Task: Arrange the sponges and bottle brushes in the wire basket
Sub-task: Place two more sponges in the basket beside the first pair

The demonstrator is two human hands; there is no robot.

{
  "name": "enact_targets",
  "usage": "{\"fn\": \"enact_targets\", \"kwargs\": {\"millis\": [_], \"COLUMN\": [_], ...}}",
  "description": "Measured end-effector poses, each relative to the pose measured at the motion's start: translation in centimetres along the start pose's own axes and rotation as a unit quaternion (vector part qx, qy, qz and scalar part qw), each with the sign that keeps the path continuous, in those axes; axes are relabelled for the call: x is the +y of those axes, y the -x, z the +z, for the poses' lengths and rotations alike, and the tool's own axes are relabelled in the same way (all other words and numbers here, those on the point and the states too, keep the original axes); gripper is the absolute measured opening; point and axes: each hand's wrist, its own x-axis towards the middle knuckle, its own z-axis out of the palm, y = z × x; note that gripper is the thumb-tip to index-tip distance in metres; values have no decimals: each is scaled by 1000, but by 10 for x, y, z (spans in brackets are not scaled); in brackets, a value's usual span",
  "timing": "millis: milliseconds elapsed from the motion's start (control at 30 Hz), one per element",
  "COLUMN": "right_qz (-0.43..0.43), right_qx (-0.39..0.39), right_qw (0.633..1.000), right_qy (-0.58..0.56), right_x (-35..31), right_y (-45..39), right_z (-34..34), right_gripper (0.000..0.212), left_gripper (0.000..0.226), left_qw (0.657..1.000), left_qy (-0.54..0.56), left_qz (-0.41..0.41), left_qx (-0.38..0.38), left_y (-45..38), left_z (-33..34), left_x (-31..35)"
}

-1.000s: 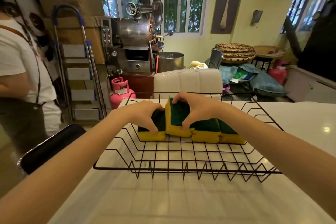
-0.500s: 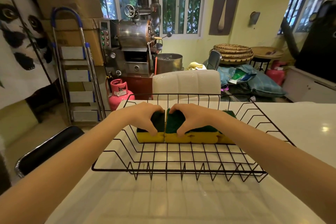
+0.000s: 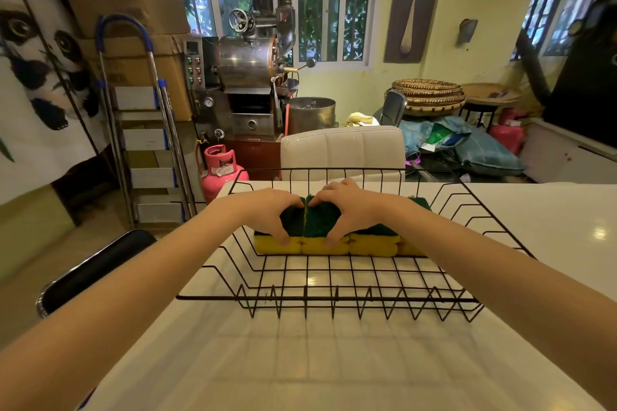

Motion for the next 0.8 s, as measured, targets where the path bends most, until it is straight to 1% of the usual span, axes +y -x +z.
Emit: {"fn": "enact_targets", "kwargs": {"millis": [67, 133, 200, 333, 500, 667, 733, 800], "right_qz": [-4, -16, -12, 7, -2, -16, -21, -27], "right_qx": [8, 12, 9, 13, 39, 59, 76, 100], "right_qw": [1000, 1000, 1000, 998, 995, 991, 987, 982], "right_qy": [23, 0, -26, -66, -95, -120, -140, -158], "right_x": [-5, -8, -9, -10, -21, -35, -37, -36], "right_y": [2, 5, 10, 27, 67, 126, 151, 178], "right_z": [-1, -1, 0, -5, -16, -15, -10, -3], "right_gripper": [77, 74, 72, 75, 79, 79, 77, 77], "left_gripper": [65, 66, 67, 65, 69, 73, 71, 73], "left_qw": [999, 999, 999, 999, 994, 995, 996, 997], "left_qy": [-31, -42, -30, 14, -3, 27, 27, 30], "left_qz": [-9, -20, -28, -35, -46, 0, 33, 66], "left_qx": [-3, -11, -23, -35, -96, -94, -77, -43], "left_y": [1, 3, 6, 21, 50, 86, 100, 114], "left_z": [-1, -1, -1, -7, -19, -27, -24, -17], "left_x": [7, 13, 16, 20, 47, 93, 111, 129]}}
